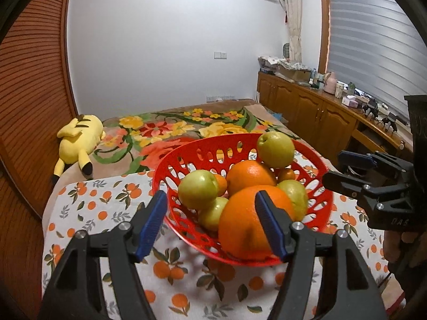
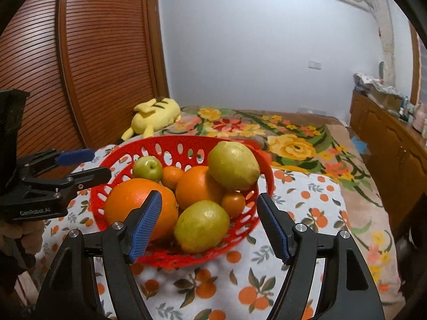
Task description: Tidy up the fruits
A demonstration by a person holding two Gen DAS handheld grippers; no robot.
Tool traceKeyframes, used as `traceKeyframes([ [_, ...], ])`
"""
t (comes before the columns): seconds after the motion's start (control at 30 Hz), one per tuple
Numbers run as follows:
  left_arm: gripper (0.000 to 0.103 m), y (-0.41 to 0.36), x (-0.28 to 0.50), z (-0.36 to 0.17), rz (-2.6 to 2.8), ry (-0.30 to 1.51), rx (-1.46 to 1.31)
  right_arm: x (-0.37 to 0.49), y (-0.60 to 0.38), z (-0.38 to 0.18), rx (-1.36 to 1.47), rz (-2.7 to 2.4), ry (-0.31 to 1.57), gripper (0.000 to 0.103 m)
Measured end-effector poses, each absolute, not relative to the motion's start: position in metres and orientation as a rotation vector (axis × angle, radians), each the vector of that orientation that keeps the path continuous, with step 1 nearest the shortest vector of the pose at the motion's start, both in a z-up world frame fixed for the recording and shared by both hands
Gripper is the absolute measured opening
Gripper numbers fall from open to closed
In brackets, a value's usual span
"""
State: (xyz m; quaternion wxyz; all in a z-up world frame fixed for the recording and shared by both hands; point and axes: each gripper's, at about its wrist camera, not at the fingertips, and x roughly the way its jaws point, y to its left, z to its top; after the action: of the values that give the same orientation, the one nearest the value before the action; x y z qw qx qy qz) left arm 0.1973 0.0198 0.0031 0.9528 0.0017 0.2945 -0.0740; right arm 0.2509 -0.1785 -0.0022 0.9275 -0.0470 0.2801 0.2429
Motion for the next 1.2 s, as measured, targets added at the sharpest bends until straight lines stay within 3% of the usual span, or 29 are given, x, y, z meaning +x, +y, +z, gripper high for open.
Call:
traceKeyframes([
  [0.23,0.073,0.013,0.158,0.024,-0.161,0.533,-0.001,0.213,-0.188,0.018,-0.076,0.459,0.501,0.082],
  [0.37,0.089,0.012,0.139,0.040,-0.167,0.482,-0.017,0.195,-0.192,0.031,-0.074,0.444,0.462,0.088],
  [0.47,0.093,0.013,0.129,0.050,-0.162,0.467,-0.029,0.185,-0.193,0.041,-0.069,0.432,0.438,0.090],
  [1.2,0.093,0.031,0.063,0.078,-0.070,0.390,-0.032,0.135,-0.193,0.063,-0.039,0.359,0.356,0.092],
])
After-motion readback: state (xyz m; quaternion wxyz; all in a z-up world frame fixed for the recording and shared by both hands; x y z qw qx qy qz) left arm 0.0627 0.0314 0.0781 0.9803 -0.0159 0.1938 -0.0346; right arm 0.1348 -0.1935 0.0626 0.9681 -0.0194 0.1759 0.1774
